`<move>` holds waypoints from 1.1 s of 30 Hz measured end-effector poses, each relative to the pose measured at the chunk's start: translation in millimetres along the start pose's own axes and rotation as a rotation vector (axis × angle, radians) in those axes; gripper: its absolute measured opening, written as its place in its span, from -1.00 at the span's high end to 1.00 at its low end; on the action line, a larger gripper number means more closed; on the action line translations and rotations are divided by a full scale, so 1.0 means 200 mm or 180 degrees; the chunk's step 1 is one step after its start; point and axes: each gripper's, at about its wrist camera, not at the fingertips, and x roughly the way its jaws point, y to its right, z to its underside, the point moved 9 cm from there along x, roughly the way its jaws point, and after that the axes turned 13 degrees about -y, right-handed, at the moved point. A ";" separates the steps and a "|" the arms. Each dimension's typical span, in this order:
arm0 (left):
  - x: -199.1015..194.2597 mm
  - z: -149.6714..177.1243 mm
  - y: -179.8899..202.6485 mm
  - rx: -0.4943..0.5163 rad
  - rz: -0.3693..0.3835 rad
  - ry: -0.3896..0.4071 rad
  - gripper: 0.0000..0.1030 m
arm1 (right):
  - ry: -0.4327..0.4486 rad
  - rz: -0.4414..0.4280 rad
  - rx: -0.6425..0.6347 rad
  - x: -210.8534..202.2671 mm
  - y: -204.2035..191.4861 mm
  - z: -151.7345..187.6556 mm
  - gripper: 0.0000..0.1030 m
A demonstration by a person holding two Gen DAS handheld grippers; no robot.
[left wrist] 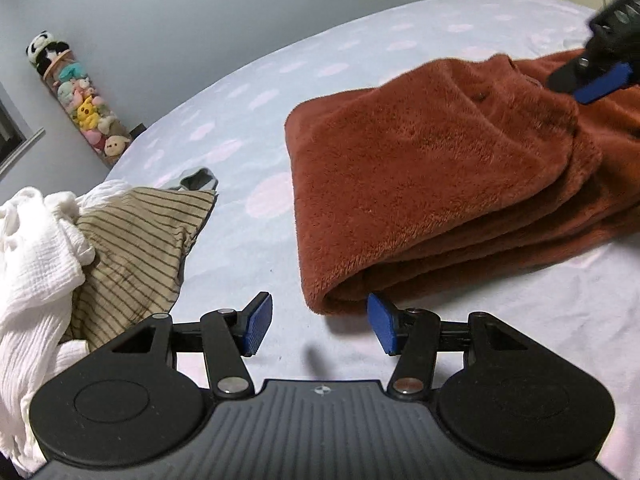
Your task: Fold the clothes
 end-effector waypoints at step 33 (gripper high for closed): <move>0.01 -0.05 0.07 -0.0324 0.0443 -0.0157 0.65 | -0.0297 0.0815 -0.0283 0.18 0.14 -0.07 0.24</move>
